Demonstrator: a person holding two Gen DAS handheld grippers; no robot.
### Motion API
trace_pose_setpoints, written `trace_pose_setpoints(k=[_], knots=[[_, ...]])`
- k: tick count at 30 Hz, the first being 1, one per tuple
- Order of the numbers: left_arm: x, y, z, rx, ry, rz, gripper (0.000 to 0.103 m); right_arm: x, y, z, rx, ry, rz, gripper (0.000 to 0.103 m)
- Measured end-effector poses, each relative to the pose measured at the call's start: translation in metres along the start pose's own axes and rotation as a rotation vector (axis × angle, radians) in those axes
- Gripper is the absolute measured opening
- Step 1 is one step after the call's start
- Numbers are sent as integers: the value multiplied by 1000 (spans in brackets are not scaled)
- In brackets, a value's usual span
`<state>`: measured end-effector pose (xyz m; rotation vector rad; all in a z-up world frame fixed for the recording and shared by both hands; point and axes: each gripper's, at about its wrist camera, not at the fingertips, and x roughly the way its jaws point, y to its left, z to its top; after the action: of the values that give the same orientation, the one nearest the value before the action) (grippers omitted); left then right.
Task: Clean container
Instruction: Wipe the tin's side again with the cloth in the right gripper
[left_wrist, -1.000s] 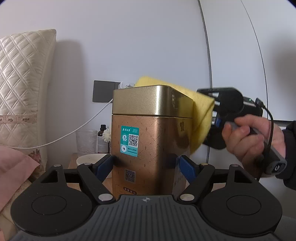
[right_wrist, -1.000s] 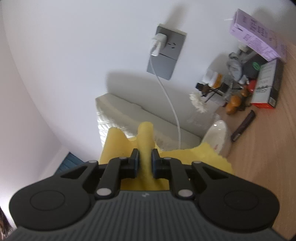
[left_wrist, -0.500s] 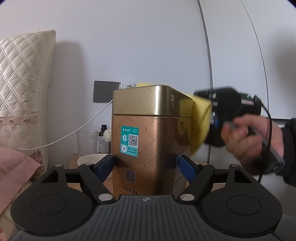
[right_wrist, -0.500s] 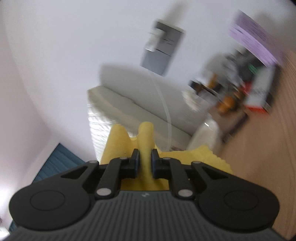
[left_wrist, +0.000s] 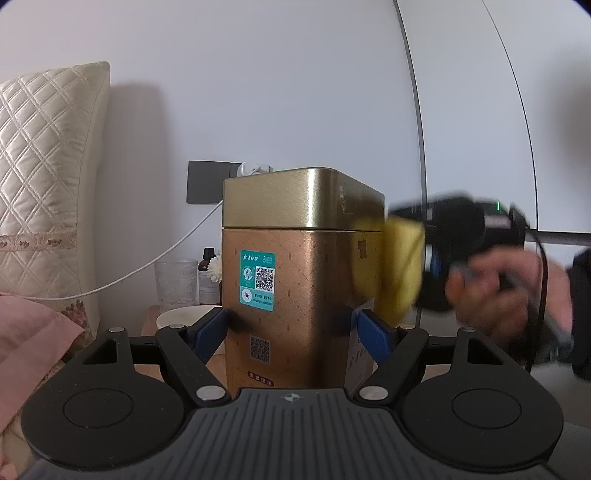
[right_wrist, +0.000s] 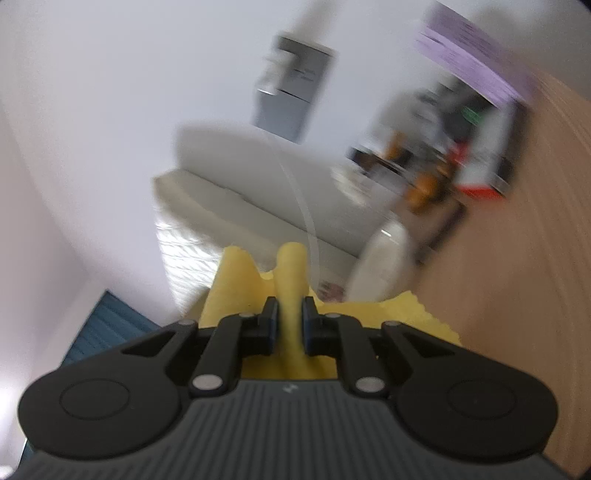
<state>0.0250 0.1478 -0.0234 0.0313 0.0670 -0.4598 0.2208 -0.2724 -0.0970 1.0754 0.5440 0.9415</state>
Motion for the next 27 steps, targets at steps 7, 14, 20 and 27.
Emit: trace_pose_setpoints(k=[7, 14, 20, 27], knots=[[-2, -1, -1, 3, 1, -2, 80, 1, 10, 8, -13, -8, 38, 14], [-4, -1, -1, 6, 1, -4, 80, -9, -37, -21, 108, 21, -54, 14], [-6, -2, -2, 7, 2, -6, 80, -12, -15, -11, 82, -2, 3, 14], [-8, -3, -2, 7, 4, -6, 80, -20, -14, -16, 96, -28, 24, 14]])
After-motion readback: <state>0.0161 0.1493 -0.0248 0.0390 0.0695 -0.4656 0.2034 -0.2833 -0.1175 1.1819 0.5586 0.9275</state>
